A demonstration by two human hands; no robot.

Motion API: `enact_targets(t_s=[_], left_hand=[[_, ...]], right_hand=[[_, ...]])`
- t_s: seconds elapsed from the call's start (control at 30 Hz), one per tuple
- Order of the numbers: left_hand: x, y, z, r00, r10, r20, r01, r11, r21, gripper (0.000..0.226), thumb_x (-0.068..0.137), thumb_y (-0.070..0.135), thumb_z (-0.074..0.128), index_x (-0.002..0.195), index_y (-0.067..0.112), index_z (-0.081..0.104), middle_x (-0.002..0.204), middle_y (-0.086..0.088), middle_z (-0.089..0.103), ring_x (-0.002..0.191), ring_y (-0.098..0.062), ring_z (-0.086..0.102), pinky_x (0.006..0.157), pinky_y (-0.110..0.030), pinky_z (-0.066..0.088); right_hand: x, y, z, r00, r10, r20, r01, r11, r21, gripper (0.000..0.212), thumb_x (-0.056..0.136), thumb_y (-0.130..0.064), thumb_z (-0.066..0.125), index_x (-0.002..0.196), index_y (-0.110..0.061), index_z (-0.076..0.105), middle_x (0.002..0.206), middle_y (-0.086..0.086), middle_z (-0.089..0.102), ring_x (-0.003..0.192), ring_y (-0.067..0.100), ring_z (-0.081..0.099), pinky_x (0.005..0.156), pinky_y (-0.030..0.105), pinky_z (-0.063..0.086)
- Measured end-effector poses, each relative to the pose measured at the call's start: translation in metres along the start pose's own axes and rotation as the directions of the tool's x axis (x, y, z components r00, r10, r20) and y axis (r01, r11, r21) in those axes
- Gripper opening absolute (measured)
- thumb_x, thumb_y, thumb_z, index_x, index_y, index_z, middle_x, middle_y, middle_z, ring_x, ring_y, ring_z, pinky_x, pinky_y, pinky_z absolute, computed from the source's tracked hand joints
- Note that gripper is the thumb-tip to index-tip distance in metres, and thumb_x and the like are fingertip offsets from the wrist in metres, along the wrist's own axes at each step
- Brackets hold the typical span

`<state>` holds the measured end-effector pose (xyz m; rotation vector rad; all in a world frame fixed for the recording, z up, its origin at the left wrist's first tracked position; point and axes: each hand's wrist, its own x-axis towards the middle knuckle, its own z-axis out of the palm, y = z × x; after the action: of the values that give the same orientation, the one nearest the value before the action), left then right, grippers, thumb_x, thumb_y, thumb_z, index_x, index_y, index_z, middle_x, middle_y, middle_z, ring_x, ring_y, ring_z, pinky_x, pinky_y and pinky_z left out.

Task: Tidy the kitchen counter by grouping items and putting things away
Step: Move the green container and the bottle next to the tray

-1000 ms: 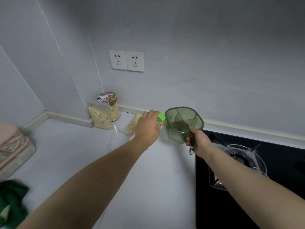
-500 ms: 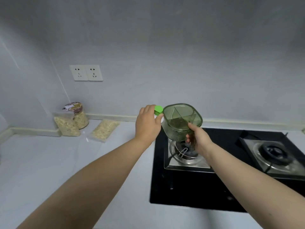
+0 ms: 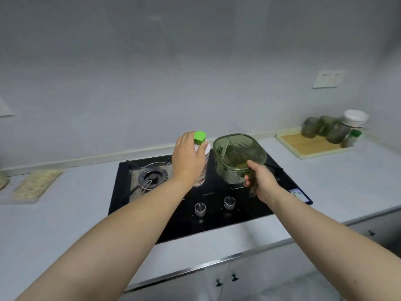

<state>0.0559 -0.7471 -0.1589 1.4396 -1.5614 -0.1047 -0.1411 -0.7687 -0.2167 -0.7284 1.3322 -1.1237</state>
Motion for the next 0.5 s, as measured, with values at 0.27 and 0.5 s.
enact_targets(t_s=[0.27, 0.5], left_hand=[[-0.008, 0.083, 0.105, 0.986, 0.050, 0.161, -0.024, 0.987, -0.159, 0.026, 0.091, 0.026, 0.058, 0.112, 0.011, 0.058, 0.110, -0.001, 0.059, 0.106, -0.019, 0.053, 0.087, -0.029, 0.042], [0.027, 0.120, 0.196, 0.956, 0.137, 0.259, -0.066, 0.962, -0.265, 0.027, 0.091, 0.031, 0.059, 0.112, 0.014, 0.059, 0.109, 0.002, 0.061, 0.103, -0.018, 0.055, 0.087, -0.036, 0.047]], right_hand=[[0.002, -0.014, -0.127, 0.983, 0.005, -0.184, 0.005, 0.998, 0.056, 0.028, 0.090, -0.037, 0.056, 0.102, -0.012, 0.064, 0.053, -0.001, 0.050, 0.044, 0.013, 0.043, 0.046, 0.023, 0.029], [0.049, -0.033, -0.197, 0.949, -0.010, -0.316, 0.026, 0.999, 0.046, 0.027, 0.089, -0.037, 0.058, 0.096, -0.012, 0.064, 0.055, 0.001, 0.053, 0.046, 0.014, 0.044, 0.048, 0.024, 0.028]])
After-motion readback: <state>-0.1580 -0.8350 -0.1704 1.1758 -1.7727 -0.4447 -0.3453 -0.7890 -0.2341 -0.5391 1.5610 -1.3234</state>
